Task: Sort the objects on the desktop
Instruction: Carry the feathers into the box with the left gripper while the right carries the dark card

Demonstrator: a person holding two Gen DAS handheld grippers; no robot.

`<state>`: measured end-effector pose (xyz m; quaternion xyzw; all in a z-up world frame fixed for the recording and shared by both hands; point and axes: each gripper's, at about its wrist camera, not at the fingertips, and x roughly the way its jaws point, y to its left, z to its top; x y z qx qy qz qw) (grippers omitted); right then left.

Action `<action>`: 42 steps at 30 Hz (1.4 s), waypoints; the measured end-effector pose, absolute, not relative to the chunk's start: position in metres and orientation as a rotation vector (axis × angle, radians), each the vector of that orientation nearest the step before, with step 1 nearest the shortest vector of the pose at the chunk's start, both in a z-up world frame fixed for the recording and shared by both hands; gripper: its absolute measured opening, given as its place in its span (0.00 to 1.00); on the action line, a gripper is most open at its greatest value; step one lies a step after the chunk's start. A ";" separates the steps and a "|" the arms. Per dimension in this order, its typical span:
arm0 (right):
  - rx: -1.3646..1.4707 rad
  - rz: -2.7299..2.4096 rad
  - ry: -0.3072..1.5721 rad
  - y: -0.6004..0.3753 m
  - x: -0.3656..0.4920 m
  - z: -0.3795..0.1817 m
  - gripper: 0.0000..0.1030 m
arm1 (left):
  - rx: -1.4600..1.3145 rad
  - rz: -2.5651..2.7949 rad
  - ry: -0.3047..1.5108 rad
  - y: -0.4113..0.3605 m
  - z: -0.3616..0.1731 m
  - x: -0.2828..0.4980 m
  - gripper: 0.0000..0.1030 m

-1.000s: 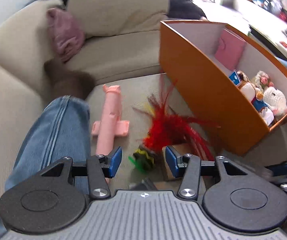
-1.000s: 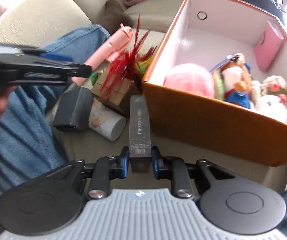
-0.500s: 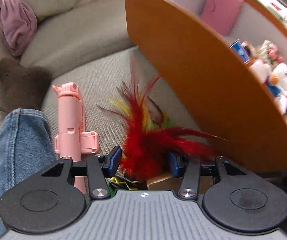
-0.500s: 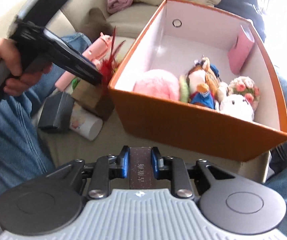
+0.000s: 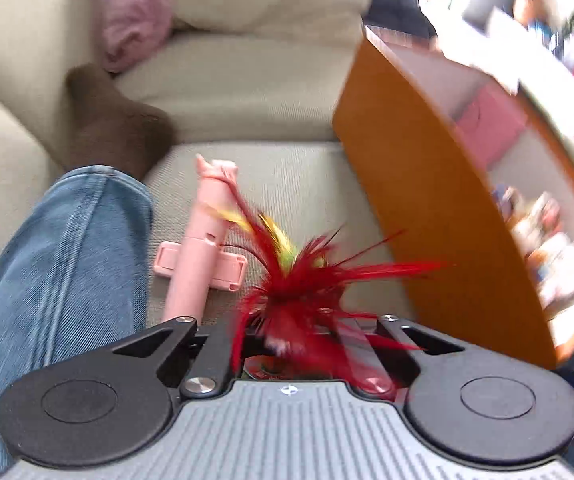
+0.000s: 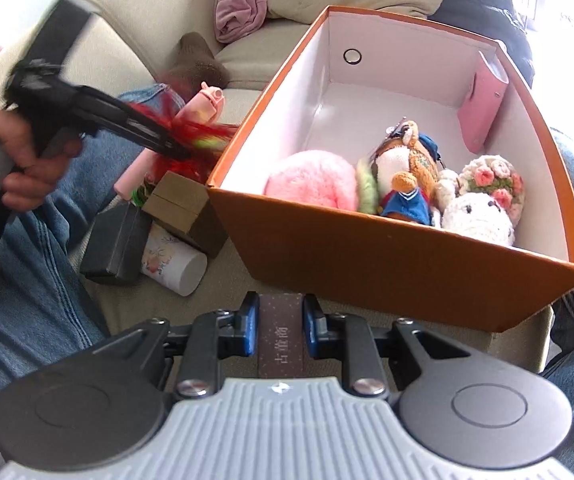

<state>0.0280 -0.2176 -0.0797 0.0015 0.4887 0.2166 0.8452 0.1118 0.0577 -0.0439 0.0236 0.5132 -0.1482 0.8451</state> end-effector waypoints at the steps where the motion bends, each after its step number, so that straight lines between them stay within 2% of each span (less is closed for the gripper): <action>1: 0.016 0.456 1.034 -0.220 0.028 -0.079 0.23 | 0.022 -0.313 1.058 0.061 -0.036 0.106 0.04; 7: 0.061 0.501 0.995 -0.231 0.021 -0.061 0.23 | -0.056 -0.346 0.907 0.063 0.017 0.084 0.03; 15: 0.138 0.543 0.886 -0.265 0.014 -0.008 0.23 | -0.079 -0.493 0.751 0.023 0.069 0.079 0.03; 26: 0.225 0.420 0.666 -0.324 0.019 0.046 0.23 | -0.042 -0.598 0.861 -0.044 0.039 0.084 0.03; 42: 0.229 0.318 0.686 -0.346 0.103 0.009 0.23 | 0.075 -0.602 0.998 -0.053 0.005 0.061 0.03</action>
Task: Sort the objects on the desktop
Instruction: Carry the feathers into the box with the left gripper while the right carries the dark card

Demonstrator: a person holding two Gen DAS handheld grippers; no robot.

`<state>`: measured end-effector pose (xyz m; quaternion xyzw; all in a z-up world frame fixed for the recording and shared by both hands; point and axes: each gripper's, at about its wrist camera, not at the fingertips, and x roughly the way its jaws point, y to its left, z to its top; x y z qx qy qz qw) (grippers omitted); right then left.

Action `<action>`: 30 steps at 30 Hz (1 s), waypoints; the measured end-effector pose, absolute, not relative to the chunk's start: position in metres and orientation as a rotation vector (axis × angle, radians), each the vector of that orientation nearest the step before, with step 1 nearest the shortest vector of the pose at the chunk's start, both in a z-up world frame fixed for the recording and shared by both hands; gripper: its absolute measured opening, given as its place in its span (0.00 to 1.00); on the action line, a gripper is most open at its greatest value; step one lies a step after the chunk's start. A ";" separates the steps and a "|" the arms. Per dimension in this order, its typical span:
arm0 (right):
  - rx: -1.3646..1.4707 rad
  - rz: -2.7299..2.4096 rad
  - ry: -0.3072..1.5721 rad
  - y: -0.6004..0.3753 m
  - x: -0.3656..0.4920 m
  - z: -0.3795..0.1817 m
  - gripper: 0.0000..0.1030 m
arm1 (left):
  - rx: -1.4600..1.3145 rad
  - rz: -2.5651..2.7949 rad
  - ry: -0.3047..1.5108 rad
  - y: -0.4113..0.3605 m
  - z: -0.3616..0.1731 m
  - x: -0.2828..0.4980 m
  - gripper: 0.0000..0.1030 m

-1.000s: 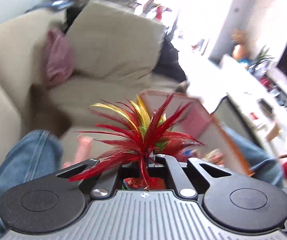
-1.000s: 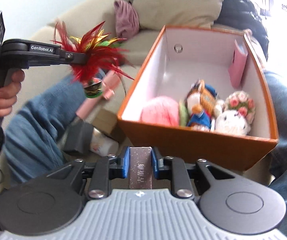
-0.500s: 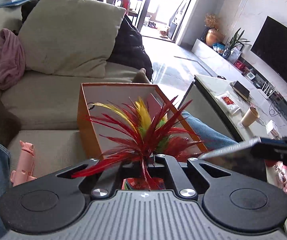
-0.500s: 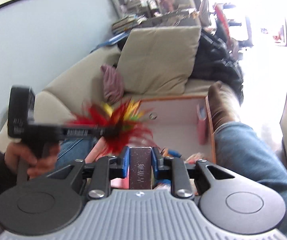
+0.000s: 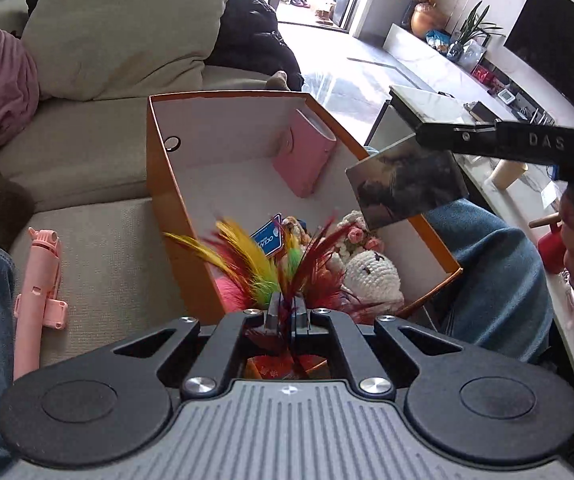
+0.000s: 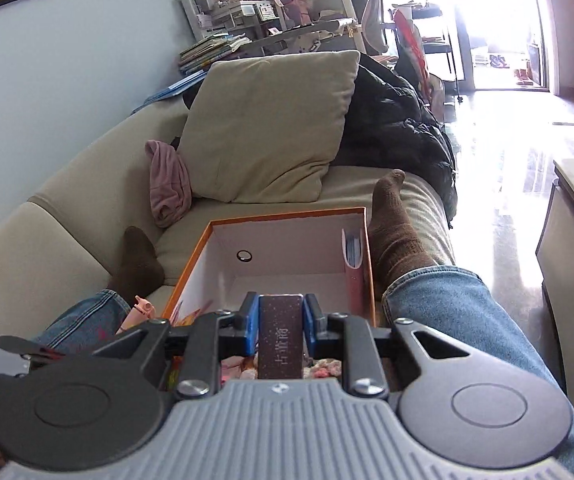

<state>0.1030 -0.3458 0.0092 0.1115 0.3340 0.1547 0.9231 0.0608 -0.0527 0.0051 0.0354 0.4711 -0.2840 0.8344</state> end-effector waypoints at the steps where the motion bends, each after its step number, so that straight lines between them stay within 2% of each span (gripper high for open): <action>1: 0.229 0.316 0.691 -0.346 0.109 0.008 0.23 | 0.078 -0.599 1.004 -0.052 0.004 0.060 0.03; 7: 0.184 0.293 0.739 -0.336 0.153 -0.004 0.23 | 0.053 -0.572 1.035 -0.040 0.002 0.063 0.05; 10: 0.123 0.285 0.756 -0.323 0.177 -0.010 0.23 | -0.007 -0.576 1.016 -0.032 0.009 0.067 0.14; 13: 0.062 0.277 0.790 -0.309 0.203 -0.018 0.23 | -0.046 -0.540 0.977 -0.022 0.016 0.074 0.20; 21: -0.068 0.230 0.877 -0.280 0.260 -0.052 0.23 | -0.139 -0.405 0.930 0.011 0.017 0.101 0.21; 30: -0.131 0.166 0.918 -0.265 0.292 -0.070 0.24 | -0.174 -0.376 0.974 0.028 -0.002 0.117 0.21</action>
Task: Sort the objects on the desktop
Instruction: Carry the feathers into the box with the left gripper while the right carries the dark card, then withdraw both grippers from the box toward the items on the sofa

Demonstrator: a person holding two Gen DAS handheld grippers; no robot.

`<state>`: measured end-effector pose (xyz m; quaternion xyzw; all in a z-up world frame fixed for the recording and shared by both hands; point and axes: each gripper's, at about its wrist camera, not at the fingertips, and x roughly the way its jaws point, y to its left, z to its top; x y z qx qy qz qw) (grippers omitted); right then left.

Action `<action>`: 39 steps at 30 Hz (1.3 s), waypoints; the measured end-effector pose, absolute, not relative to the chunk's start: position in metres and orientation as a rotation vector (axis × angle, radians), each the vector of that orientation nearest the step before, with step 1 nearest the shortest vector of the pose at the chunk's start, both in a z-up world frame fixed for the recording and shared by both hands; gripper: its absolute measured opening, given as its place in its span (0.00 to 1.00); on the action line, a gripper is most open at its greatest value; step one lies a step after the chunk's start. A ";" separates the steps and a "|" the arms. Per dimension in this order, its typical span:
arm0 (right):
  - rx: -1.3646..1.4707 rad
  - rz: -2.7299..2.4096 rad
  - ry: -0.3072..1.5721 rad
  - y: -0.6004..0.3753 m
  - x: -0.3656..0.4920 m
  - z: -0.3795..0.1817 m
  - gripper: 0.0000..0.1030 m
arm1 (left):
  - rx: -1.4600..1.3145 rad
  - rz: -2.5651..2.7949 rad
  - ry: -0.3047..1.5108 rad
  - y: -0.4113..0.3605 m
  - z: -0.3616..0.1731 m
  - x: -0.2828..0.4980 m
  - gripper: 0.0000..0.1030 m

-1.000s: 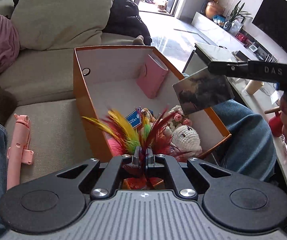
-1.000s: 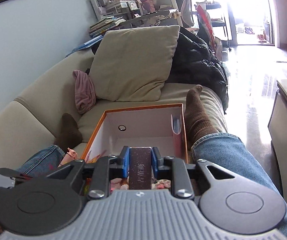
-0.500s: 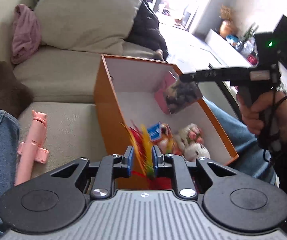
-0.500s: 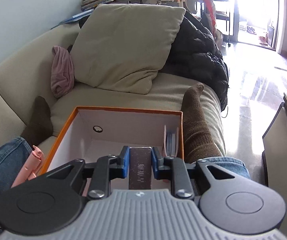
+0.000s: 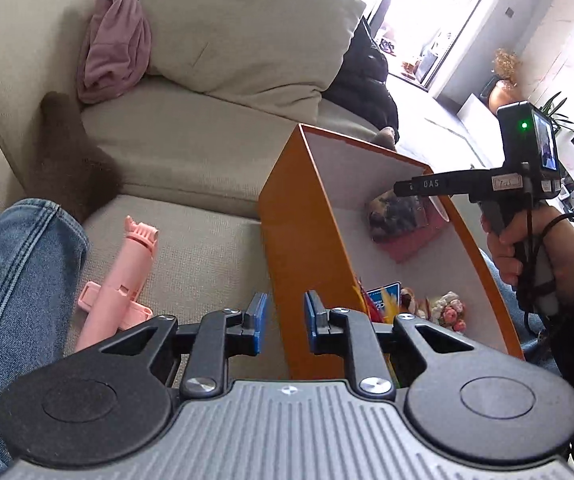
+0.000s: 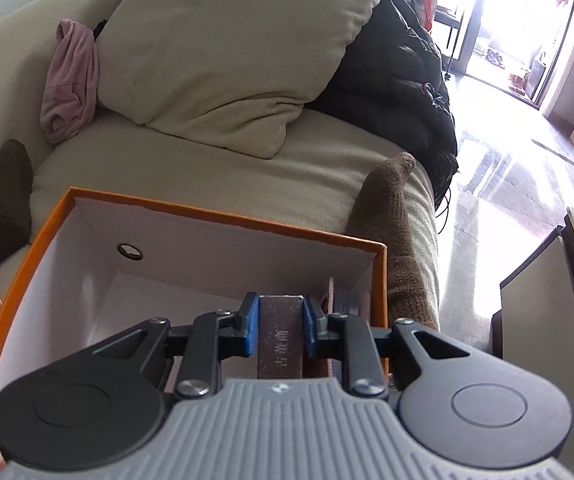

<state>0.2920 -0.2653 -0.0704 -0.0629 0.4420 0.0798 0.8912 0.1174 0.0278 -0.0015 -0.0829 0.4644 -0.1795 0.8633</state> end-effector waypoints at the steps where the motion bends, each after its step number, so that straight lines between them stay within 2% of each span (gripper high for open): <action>1: -0.130 0.163 0.917 -0.265 0.293 -0.070 0.24 | -0.175 -0.374 0.977 0.029 -0.003 0.118 0.21; 12: -0.121 0.187 0.817 -0.276 0.265 -0.035 0.24 | -0.190 -0.356 0.978 0.034 -0.007 0.116 0.21; 15: -0.129 0.217 0.887 -0.277 0.247 -0.042 0.22 | -0.197 -0.349 0.979 0.035 -0.007 0.115 0.21; 17: -0.114 0.242 0.944 -0.277 0.234 -0.051 0.15 | -0.199 -0.351 0.979 0.035 -0.006 0.114 0.21; 20: -0.056 0.331 0.965 -0.277 0.208 -0.051 0.14 | -0.200 -0.362 0.981 0.034 -0.005 0.111 0.21; 24: 0.033 0.488 0.973 -0.272 0.174 -0.037 0.18 | -0.205 -0.364 0.990 0.032 -0.006 0.106 0.21; 26: 0.079 0.583 1.003 -0.265 0.164 -0.033 0.28 | -0.211 -0.362 0.994 0.033 -0.006 0.103 0.21; 27: 0.102 0.627 1.017 -0.262 0.158 -0.033 0.40 | -0.214 -0.362 0.995 0.033 -0.006 0.102 0.21; 28: 0.120 0.668 1.033 -0.258 0.154 -0.034 0.45 | -0.216 -0.362 0.996 0.033 -0.005 0.100 0.21; 32: 0.076 0.720 1.102 -0.236 0.141 -0.055 0.45 | -0.216 -0.359 0.985 0.034 0.000 0.091 0.21; 33: 0.070 0.719 1.122 -0.232 0.141 -0.061 0.37 | -0.216 -0.356 0.982 0.036 0.001 0.089 0.21; 34: 0.085 0.722 1.154 -0.231 0.141 -0.069 0.15 | -0.216 -0.350 0.980 0.037 0.002 0.087 0.21; 35: 0.122 0.731 1.189 -0.233 0.142 -0.075 0.05 | -0.216 -0.342 0.979 0.039 0.002 0.085 0.21; 36: 0.170 0.751 1.220 -0.235 0.144 -0.079 0.01 | -0.218 -0.334 0.979 0.041 0.003 0.084 0.21; 39: 0.244 0.787 1.258 -0.240 0.149 -0.079 0.01 | -0.228 -0.313 0.984 0.046 0.002 0.082 0.21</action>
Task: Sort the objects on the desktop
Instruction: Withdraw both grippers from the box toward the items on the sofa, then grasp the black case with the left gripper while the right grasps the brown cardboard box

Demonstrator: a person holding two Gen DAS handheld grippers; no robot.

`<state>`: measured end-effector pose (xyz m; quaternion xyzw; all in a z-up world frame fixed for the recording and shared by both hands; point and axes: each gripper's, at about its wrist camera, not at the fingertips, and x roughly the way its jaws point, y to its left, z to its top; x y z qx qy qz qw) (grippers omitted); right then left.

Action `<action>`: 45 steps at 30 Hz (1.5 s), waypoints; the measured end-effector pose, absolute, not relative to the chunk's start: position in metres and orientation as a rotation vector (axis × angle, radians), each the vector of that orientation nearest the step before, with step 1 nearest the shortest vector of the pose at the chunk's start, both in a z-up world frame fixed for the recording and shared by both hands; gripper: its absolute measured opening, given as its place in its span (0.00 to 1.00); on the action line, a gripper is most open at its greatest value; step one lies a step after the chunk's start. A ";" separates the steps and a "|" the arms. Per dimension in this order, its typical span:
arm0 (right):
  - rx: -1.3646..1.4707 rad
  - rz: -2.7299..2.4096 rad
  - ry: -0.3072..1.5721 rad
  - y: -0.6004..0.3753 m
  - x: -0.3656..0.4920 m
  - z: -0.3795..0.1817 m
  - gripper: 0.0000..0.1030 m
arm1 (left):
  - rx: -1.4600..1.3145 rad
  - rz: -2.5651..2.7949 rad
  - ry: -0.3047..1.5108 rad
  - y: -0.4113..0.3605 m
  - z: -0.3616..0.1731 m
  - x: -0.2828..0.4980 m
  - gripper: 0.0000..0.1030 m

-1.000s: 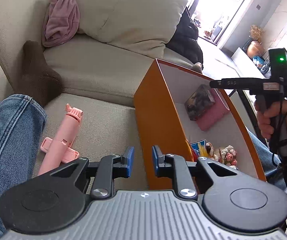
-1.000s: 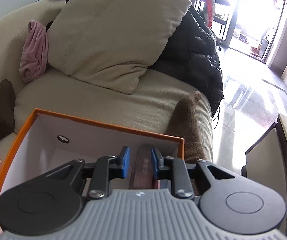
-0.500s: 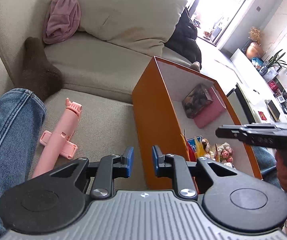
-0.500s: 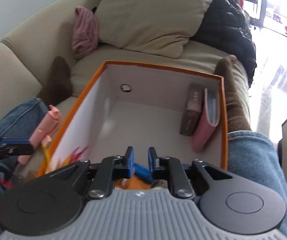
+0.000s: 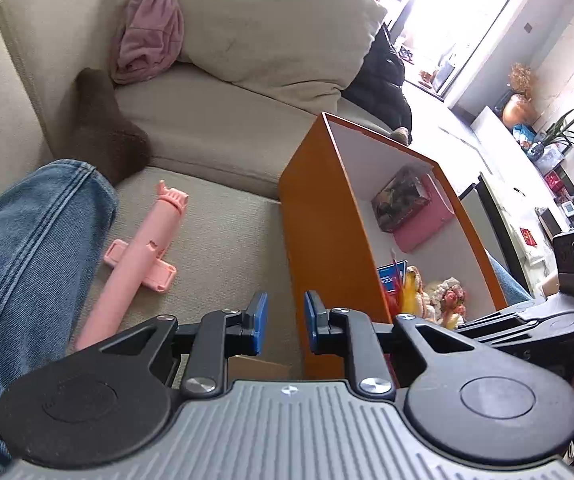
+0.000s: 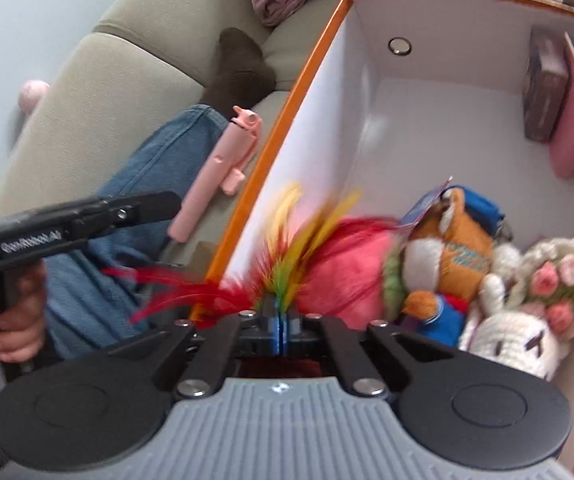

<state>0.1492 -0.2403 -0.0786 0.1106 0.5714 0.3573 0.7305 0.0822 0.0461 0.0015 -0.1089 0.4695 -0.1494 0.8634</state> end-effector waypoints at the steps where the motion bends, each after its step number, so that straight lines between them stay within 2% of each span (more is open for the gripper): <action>1: 0.252 0.787 1.275 -0.241 0.151 -0.080 0.01 | -0.234 -0.310 0.988 0.047 0.001 0.082 0.21; 7: 0.256 0.725 1.359 -0.231 0.161 -0.104 0.01 | -0.229 -0.317 0.978 0.048 0.002 0.081 0.21; 14: 0.200 0.712 1.331 -0.225 0.153 -0.101 0.03 | -0.226 -0.299 0.968 0.054 0.006 0.077 0.21; 16: 0.178 0.712 1.282 -0.230 0.147 -0.088 0.11 | -0.214 -0.276 0.964 0.060 0.008 0.072 0.21; 18: 0.153 0.707 1.209 -0.234 0.139 -0.072 0.13 | -0.206 -0.235 0.968 0.067 0.011 0.067 0.21; 19: 0.142 0.702 1.171 -0.235 0.135 -0.063 0.19 | -0.202 -0.210 0.971 0.072 0.012 0.064 0.21; 20: 0.133 0.701 1.131 -0.236 0.129 -0.055 0.22 | -0.197 -0.186 0.974 0.076 0.012 0.061 0.22; 23: 0.078 0.723 0.996 -0.233 0.109 -0.031 0.24 | -0.156 -0.125 0.996 0.084 0.010 0.049 0.42; 24: 0.056 0.737 0.952 -0.230 0.100 -0.025 0.25 | -0.139 -0.111 1.006 0.085 0.008 0.045 0.53; 30: -0.114 0.828 0.798 -0.190 0.061 -0.013 0.27 | 0.010 -0.082 1.056 0.074 -0.014 0.019 0.54; 36: -0.267 0.837 0.765 -0.159 0.034 -0.030 0.27 | 0.111 -0.082 1.112 0.053 -0.044 0.014 0.54; 40: -0.295 0.806 0.756 -0.155 0.028 -0.038 0.31 | 0.161 -0.088 1.154 0.045 -0.061 0.014 0.54; 45: -0.281 0.788 0.785 -0.154 0.030 -0.047 0.32 | 0.212 -0.058 1.145 0.039 -0.070 0.015 0.59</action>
